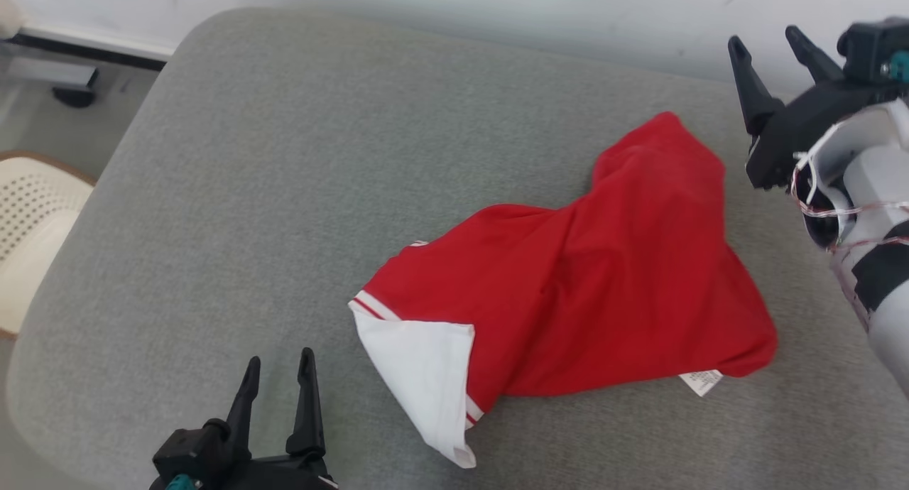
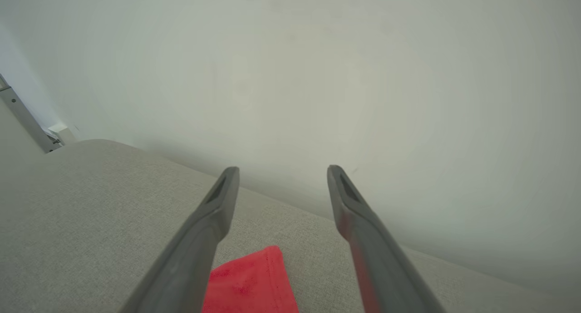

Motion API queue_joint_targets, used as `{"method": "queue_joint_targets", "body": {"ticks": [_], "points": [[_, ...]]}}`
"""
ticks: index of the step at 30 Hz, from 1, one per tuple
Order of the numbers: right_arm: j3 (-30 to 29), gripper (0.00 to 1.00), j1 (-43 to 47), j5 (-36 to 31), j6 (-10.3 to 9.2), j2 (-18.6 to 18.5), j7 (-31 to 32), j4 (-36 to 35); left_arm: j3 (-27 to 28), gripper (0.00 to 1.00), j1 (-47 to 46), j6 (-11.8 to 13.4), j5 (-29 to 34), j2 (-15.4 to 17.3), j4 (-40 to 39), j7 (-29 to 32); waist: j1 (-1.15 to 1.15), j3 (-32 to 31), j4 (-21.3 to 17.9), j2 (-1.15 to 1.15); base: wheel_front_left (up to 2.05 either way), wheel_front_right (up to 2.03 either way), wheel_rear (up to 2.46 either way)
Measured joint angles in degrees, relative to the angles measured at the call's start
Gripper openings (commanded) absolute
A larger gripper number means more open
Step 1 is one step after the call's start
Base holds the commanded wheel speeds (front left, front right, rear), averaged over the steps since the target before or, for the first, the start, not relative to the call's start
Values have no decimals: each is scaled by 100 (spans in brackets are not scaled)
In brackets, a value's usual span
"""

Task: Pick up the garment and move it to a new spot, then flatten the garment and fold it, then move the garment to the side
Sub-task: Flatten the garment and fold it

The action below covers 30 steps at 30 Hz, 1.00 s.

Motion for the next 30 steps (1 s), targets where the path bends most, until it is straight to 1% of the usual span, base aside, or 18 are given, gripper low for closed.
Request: {"method": "queue_joint_targets", "body": {"ticks": [5, 8, 11, 15, 18, 20, 21, 26, 30], "points": [[22, 100, 431, 179, 0, -260, -285, -294, 181, 100, 72, -51, 179, -2, 10, 0, -1, -138, -268, -1, 0, 0, 0], [-40, 100, 871, 361, 0, -371, -446, -524, 268, 100, 119, -66, 308, -1, 22, 0, -1, -243, -401, 0, 0, 0, 0], [-236, 100, 1662, 559, 0, -525, -593, -850, 374, 100, 236, -104, 460, -2, 27, 0, -1, -415, -531, -1, 0, 0, 0], [-548, 100, 2552, 720, 0, -548, -650, -1148, 452, 100, 342, -151, 583, -4, 42, 0, -1, -568, -635, -1, 0, 0, 0], [-757, 100, 3168, 748, 0, -471, -672, -1401, 528, 100, 355, -160, 668, -1, 41, 0, -2, -636, -704, -1, 0, 0, 0], [-867, 100, 3513, 748, 0, -352, -673, -1532, 553, 100, 375, -186, 705, -2, 40, 0, -2, -660, -740, -1, 0, 0, 0], [-867, 100, 3513, 748, 0, -352, -673, -1532, 553, 100, 375, -186, 705, -2, 40, 0, -2, -660, -740, -1, 0, 0, 0], [-1006, 100, 3979, 682, 0, -67, -665, -1705, 586, 100, 436, -207, 754, -1, 46, 0, -2, -667, -775, -1, 0, 0, 0], [-1055, 100, 4031, 568, 0, 179, -526, -1749, 558, 100, 431, -238, 767, -1, 65, 0, -2, -664, -742, -1, 0, 0, 0]]}}
